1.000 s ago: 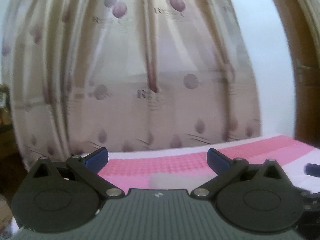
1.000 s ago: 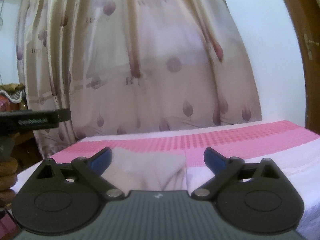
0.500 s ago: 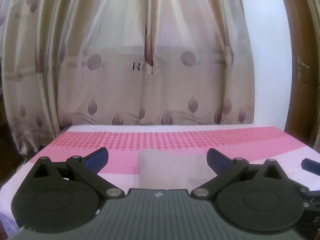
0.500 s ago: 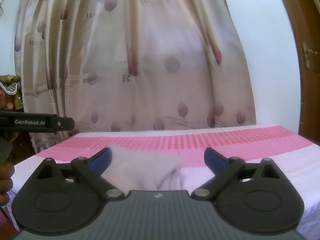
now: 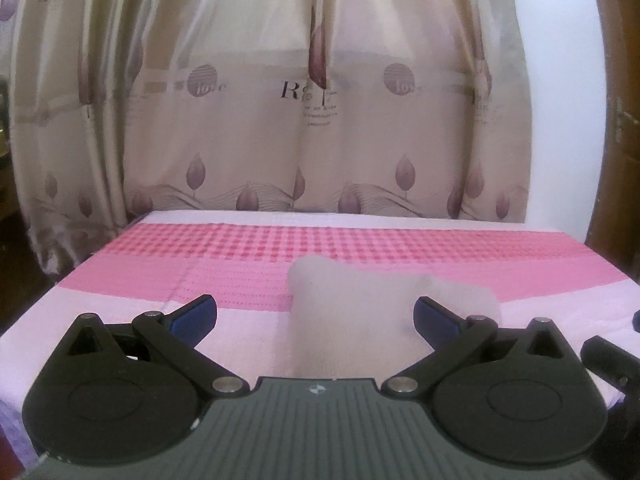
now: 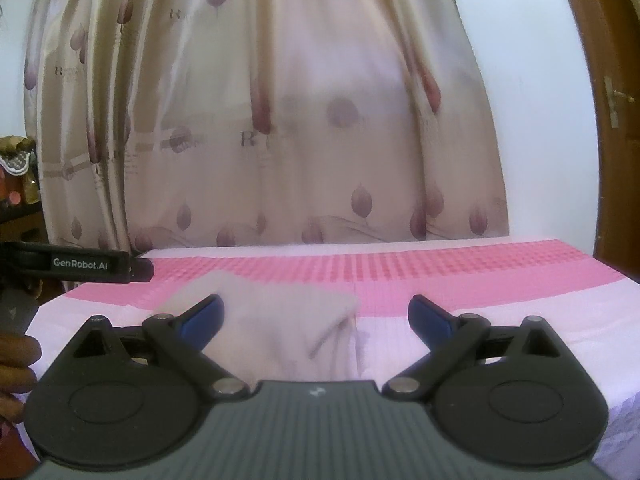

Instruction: Fold small clothes

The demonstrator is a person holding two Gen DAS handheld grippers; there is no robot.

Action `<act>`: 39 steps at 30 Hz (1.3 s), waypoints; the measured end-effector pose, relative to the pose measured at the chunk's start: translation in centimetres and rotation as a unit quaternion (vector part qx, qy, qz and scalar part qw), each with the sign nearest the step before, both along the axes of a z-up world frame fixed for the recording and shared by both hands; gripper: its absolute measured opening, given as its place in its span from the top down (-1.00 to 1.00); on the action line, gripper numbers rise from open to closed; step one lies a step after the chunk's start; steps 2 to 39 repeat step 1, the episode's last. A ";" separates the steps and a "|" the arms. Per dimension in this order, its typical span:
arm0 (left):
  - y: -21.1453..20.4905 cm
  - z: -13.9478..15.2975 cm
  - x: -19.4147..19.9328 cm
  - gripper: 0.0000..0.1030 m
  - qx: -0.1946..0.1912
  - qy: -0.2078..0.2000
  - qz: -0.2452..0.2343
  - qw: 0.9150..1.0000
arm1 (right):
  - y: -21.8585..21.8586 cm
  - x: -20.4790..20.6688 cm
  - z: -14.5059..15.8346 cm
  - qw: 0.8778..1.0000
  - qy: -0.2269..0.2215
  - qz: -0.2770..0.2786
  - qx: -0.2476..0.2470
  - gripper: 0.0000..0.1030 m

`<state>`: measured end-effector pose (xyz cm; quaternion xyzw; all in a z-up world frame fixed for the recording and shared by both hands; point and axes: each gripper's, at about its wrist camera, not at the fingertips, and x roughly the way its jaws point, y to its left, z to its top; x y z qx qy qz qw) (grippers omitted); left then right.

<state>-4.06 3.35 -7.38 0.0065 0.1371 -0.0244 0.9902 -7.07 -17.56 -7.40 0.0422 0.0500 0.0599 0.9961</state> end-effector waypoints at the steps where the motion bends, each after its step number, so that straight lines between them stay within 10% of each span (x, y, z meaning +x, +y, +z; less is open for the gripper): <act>1: 0.1 0.0 0.0 -1.00 -0.004 0.003 -0.006 1.000 | 0.0 0.1 0.0 1.000 0.001 -0.003 -0.002 -0.93; 39: 0.1 0.0 0.0 -1.00 -0.004 0.003 -0.006 1.000 | 0.0 0.1 0.0 1.000 0.001 -0.003 -0.002 -0.93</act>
